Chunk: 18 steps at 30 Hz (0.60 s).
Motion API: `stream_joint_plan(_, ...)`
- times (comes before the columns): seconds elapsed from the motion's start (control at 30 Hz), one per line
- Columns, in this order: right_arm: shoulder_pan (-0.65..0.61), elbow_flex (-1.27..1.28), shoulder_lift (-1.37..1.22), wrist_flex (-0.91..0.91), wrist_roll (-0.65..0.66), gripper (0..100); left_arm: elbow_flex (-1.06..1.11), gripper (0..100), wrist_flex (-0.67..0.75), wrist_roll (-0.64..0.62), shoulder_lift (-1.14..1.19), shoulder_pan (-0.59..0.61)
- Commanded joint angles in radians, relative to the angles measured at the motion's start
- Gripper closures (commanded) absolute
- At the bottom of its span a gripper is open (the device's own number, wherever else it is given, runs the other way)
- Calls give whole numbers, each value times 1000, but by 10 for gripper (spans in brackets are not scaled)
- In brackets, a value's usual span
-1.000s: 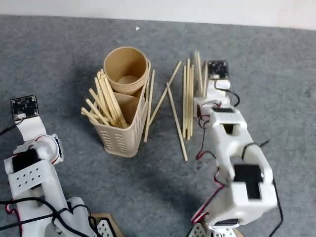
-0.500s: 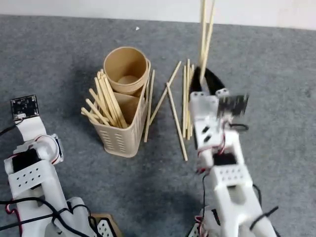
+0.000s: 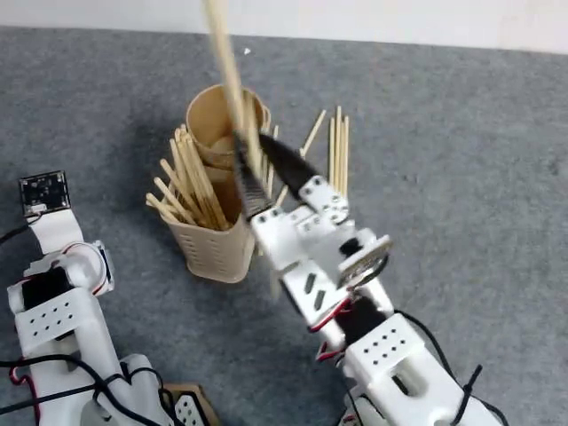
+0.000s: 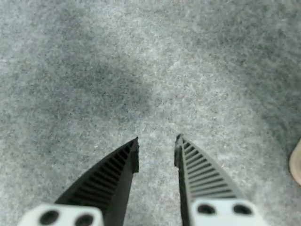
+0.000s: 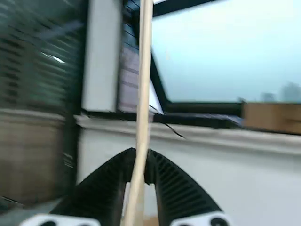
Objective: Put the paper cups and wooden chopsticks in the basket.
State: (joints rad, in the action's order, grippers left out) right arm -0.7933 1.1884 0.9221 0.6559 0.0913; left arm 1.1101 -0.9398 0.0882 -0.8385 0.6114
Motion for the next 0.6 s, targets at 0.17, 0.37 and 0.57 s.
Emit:
stream_joint_plan(0.17, -122, -159, -185, 84, 12, 994, -4, 841, 9, 5, -16, -7)
stream_joint_plan(0.37, -82, -263, -519, 292, 14, 994, -4, 841, 9, 5, -16, -5)
stream_joint_plan(0.57, -81, -189, -556, 298, 14, 993, -4, 841, 12, 5, -16, -5)
